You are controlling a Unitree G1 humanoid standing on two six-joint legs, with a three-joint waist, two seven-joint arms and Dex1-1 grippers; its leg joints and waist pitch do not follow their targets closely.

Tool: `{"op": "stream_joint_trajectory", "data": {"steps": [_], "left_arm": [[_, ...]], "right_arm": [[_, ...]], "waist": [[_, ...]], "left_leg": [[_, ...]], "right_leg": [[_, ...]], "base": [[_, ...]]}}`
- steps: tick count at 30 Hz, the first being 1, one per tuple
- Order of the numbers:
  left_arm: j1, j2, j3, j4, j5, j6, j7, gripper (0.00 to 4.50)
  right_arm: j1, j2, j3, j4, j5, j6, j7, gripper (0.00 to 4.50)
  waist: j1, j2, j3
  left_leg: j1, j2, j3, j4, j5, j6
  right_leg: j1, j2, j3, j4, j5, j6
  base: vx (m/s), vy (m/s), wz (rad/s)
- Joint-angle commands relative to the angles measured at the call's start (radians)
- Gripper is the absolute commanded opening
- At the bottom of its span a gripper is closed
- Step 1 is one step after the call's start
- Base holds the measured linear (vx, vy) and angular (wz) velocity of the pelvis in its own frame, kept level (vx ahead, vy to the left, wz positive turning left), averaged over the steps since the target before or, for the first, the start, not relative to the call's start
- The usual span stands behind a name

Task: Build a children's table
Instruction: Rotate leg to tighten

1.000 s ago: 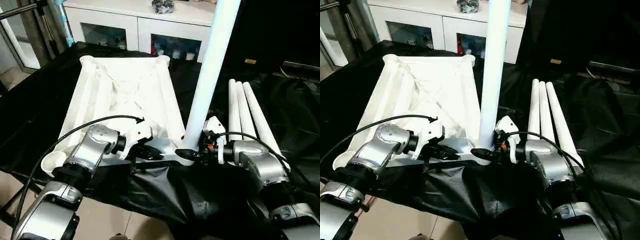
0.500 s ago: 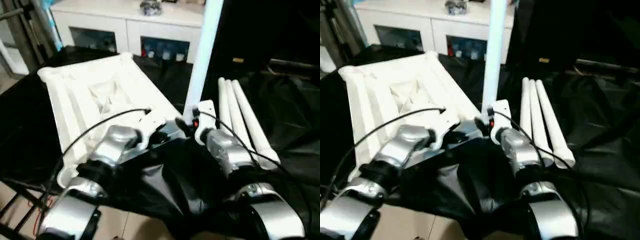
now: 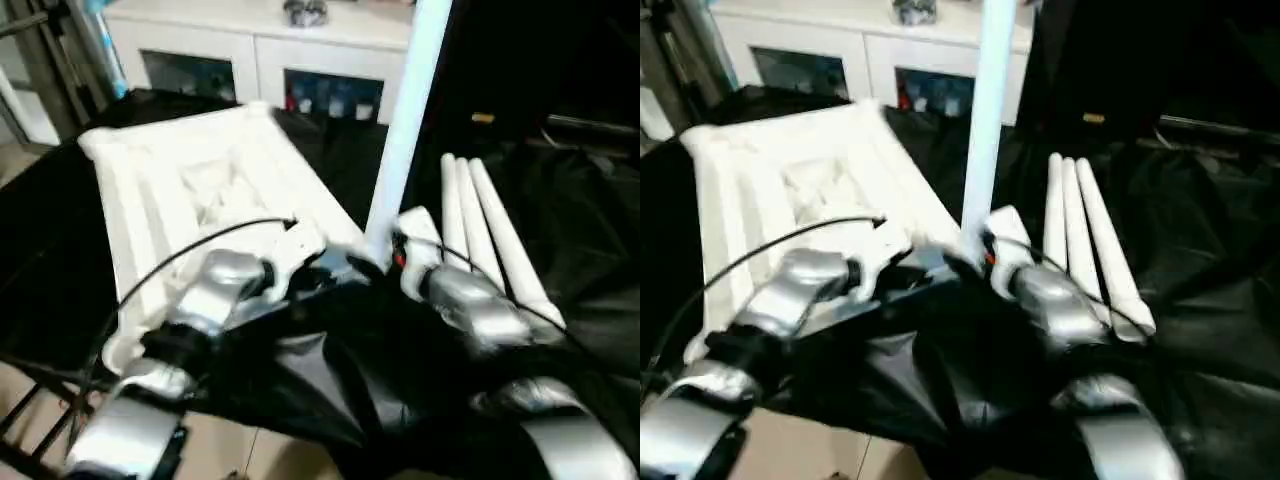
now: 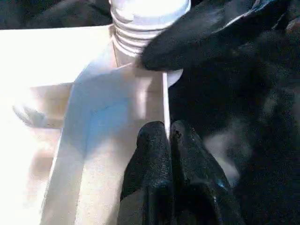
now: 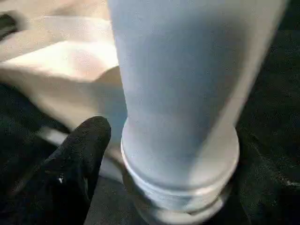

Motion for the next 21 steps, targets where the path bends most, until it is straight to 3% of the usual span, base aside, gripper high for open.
{"op": "stream_joint_trajectory", "data": {"steps": [1, 7, 21], "left_arm": [[-0.006, -0.031, -0.036, -0.045, -0.043, -0.043, -0.055, 0.0], [0.008, 0.035, -0.056, -0.061, -0.055, -0.074, -0.185, 0.0], [0.013, 0.051, -0.042, -0.056, -0.063, -0.076, -0.21, 0.0]], "right_arm": [[0.008, 0.023, 0.075, -0.046, 0.025, 0.024, 0.121, 3.96], [0.053, -0.063, 0.112, -0.161, 0.064, 0.076, 0.292, 3.96], [0.1, -0.064, 0.147, -0.227, 0.056, 0.149, 0.329, 2.84]], "waist": [[0.004, 0.004, -0.057], [0.021, 0.005, -0.056], [0.03, 0.001, -0.057]], "left_leg": [[-0.001, 0.057, -0.014, -0.061, -0.149, 0.091], [0.001, 0.06, -0.011, -0.061, -0.16, 0.08], [-0.001, 0.058, -0.011, -0.06, -0.131, 0.066]], "right_leg": [[0.06, -0.092, 0.057, -0.075, -0.133, -0.231], [0.059, -0.09, 0.056, -0.076, -0.169, -0.223], [0.056, -0.093, 0.055, -0.074, -0.166, -0.213]], "base": [[0.0, 0.0, 0.0], [0.0, 0.0, 0.0], [0.0, 0.0, 0.0]]}}
